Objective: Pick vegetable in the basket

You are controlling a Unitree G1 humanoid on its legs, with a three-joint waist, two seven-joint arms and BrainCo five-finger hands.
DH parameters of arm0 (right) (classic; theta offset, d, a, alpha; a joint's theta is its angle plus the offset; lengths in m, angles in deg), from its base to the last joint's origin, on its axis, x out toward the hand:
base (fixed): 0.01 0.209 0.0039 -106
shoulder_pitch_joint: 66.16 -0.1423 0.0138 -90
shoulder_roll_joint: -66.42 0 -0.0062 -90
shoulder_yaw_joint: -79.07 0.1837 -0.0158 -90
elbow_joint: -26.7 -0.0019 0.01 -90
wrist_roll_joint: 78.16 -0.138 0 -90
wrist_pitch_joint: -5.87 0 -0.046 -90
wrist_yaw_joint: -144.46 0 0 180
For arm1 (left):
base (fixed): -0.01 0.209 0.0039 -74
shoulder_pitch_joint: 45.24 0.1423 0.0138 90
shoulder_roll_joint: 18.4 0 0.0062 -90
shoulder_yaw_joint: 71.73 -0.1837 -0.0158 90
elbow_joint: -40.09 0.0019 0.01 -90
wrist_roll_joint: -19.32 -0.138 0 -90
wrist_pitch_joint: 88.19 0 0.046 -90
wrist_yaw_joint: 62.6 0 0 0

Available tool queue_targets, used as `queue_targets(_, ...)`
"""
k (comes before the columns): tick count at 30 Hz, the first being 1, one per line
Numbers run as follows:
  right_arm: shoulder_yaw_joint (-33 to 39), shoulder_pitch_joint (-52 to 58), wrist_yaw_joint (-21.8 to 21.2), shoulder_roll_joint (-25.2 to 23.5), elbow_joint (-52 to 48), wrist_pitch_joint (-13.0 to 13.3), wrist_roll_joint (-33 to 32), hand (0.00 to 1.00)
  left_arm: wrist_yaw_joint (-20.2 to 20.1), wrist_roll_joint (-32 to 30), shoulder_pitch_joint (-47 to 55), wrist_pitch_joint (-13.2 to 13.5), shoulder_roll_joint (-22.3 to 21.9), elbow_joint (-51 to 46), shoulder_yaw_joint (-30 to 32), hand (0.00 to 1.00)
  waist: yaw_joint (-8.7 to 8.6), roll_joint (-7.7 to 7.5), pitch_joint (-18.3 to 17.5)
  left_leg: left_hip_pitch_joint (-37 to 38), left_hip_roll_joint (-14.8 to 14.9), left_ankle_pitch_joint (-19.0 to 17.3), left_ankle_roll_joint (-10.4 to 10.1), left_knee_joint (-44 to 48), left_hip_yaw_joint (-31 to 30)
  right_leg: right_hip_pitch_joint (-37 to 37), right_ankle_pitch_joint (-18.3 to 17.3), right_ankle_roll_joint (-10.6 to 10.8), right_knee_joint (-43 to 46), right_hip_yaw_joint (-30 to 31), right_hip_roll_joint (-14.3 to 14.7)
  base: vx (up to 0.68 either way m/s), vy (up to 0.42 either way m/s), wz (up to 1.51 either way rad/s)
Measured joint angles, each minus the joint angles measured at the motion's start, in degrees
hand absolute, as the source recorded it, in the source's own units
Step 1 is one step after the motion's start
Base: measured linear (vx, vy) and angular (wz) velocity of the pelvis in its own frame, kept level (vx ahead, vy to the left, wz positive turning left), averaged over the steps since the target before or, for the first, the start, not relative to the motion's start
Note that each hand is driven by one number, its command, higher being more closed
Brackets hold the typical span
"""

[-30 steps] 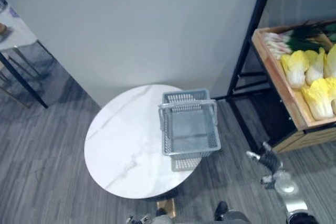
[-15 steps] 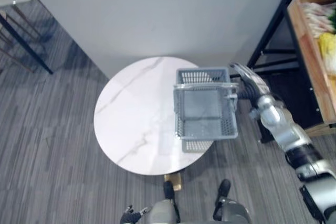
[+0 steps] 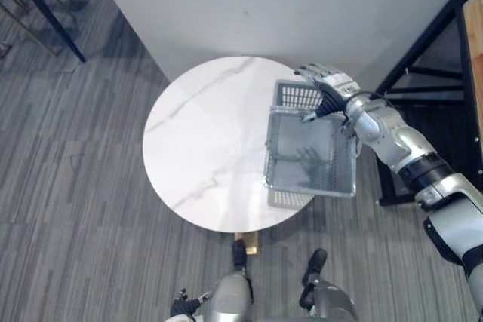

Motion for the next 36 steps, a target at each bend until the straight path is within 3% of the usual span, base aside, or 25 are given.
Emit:
queue_targets(5,0.0,-1.56,0.0,-0.8,5.75,-0.21,1.27,0.0,0.18,-0.08,-1.47,0.02,0.14,-0.06,-0.67,0.0,1.18,-0.04,1.37,-0.33,0.12,0.63,-0.11,-0.68,-0.58,-0.08,0.0,-0.01,-0.37,0.01,0.3,0.01,0.0,0.07)
queue_targets(16,4.07,-2.11,1.47,-3.62,14.94,-1.07,3.53,0.0,1.46,-0.07,-1.95,1.03,0.6,-1.08,-3.1,0.0,1.16,0.0,4.47,-0.51,-1.01,1.72,0.05,-2.65,-0.85,-0.92,0.13,0.19,-0.37,-0.36,-0.45,0.01,0.012,0.01)
queue_targets(32,9.76,-1.07,3.23,-4.62,20.77,-1.2,5.67,0.0,2.19,-0.72,-1.94,1.1,0.87,-1.34,-5.29,0.0,1.28,0.48,4.78,-0.25,-2.11,1.88,0.26,-3.09,-1.14,-0.83,0.24,0.36,-0.12,-0.44,-1.56,0.02,0.016,0.01)
queue_targets(33,10.09,-1.07,3.24,-4.61,20.86,-1.21,5.68,1.0,2.18,-0.79,-1.94,1.1,0.87,-1.34,-5.42,0.0,1.27,0.61,4.86,-0.22,-2.13,1.9,0.29,-3.09,-1.17,-0.83,0.24,0.35,-0.01,-0.44,-1.59,0.0,0.0,0.0)
queue_targets(36,11.32,-1.07,3.38,-4.48,21.22,-1.24,5.68,1.0,2.18,-1.23,-1.95,1.1,0.86,-1.35,-5.77,0.0,1.24,1.07,5.12,-0.18,-2.26,2.04,0.48,-3.11,-1.33,-0.82,0.24,0.36,0.21,-0.46,-1.73,0.0,0.0,0.0)
